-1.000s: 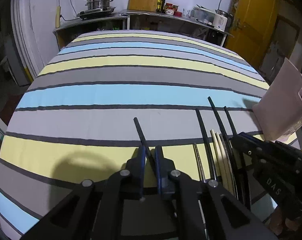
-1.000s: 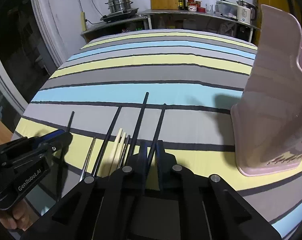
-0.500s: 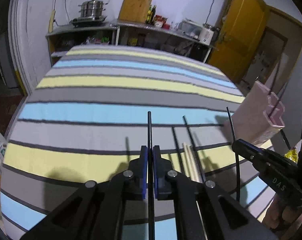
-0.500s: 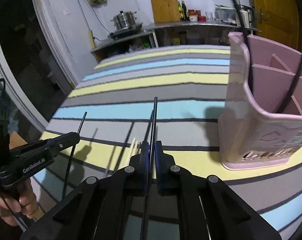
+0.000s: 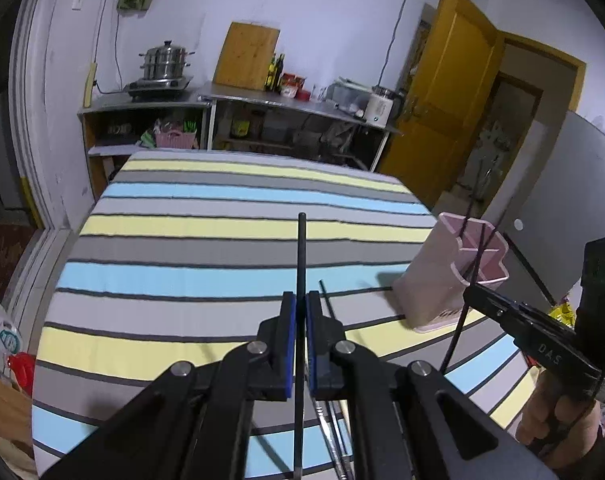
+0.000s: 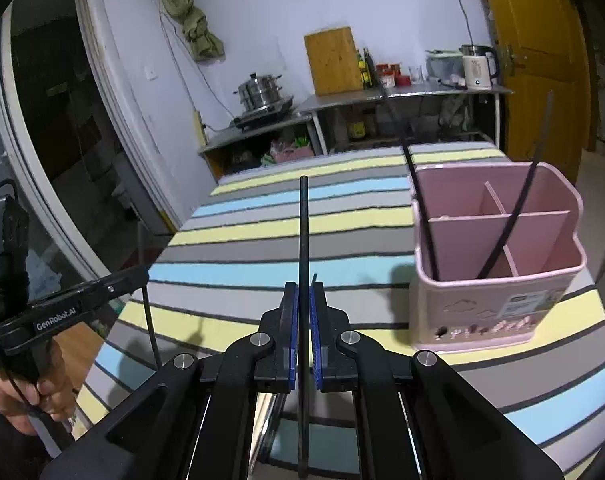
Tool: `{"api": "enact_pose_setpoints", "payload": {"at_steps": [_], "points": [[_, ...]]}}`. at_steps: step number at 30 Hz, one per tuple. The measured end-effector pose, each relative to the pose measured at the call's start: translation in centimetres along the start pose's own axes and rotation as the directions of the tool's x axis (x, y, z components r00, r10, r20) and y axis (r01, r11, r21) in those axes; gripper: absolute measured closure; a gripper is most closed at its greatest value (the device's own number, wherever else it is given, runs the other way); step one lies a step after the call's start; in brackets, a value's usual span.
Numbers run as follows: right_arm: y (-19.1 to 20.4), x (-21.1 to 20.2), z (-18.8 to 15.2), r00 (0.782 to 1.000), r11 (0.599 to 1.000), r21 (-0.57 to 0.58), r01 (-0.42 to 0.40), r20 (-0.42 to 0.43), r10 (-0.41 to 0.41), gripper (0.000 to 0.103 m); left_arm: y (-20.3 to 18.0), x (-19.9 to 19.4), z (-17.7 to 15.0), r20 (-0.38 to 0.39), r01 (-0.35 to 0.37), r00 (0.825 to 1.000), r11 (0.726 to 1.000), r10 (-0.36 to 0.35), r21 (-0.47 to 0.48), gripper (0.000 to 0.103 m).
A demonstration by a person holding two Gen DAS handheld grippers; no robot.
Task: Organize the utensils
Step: 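Lift the left gripper's chopstick toward the pink holder while the right gripper carries its chopstick there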
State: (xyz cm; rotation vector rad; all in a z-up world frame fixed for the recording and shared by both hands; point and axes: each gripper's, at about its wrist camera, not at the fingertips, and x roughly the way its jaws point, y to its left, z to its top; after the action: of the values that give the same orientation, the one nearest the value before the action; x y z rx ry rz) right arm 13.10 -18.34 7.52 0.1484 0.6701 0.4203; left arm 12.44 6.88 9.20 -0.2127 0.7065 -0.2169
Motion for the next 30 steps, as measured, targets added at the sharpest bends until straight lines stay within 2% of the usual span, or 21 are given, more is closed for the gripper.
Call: {"api": "enact_pose_setpoints", "payload": {"at_steps": [7, 17, 24, 30], "points": [[-0.5, -2.7, 0.3, 0.999, 1.000, 0.004, 0.003, 0.045, -0.003, 0.097, -1.0, -1.5, 1.0, 0.026, 0.024, 0.999, 0.999, -0.025, 0.021, 0.098], [-1.3, -4.3, 0.7, 0.997, 1.000, 0.018, 0.010, 0.082, -0.012, 0.098, -2.5, -2.8, 1.9, 0.048, 0.041, 0.998, 0.998, -0.044, 0.042, 0.098], [-2.3, -5.7, 0.8, 0.994, 0.999, 0.039, 0.019, 0.103, -0.023, 0.098, -3.7, -2.7, 2.6, 0.048, 0.084, 0.995, 0.995, -0.087, 0.052, 0.098], [-3.4, -7.3, 1.4, 0.991, 0.998, 0.058, 0.039, 0.128, -0.046, 0.098, -5.9, -1.4, 3.4, 0.017, 0.149, 0.989, 0.988, -0.150, 0.050, 0.098]]}}
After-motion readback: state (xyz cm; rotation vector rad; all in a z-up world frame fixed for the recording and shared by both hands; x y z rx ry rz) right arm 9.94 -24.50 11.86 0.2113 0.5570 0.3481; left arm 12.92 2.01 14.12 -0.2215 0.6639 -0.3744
